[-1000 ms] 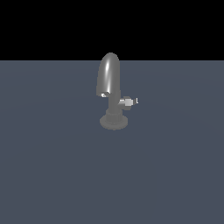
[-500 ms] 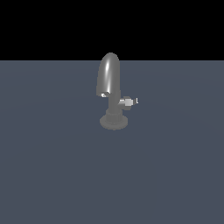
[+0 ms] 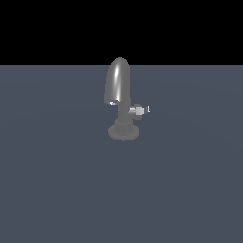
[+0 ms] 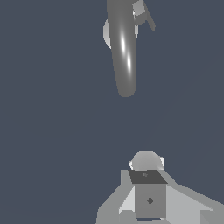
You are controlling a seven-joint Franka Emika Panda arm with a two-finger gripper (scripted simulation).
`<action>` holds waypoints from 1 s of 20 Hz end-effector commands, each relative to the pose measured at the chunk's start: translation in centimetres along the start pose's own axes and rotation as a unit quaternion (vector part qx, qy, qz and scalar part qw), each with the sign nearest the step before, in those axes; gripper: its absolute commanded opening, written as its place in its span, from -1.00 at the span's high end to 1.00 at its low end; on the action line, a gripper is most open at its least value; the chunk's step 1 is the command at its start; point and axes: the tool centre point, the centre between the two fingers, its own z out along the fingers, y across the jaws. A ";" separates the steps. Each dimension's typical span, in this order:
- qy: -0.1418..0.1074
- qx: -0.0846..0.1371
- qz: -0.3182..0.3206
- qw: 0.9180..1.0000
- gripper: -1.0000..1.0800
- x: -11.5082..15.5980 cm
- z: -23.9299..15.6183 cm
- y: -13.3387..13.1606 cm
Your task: Turn on the faucet by rotating a designated handle.
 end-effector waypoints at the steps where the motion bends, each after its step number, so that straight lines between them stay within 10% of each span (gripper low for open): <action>1: -0.021 0.010 0.020 1.000 1.00 1.3 -0.1 -0.4; 20: -0.180 0.087 0.171 0.965 1.00 11.9 0.5 -1.3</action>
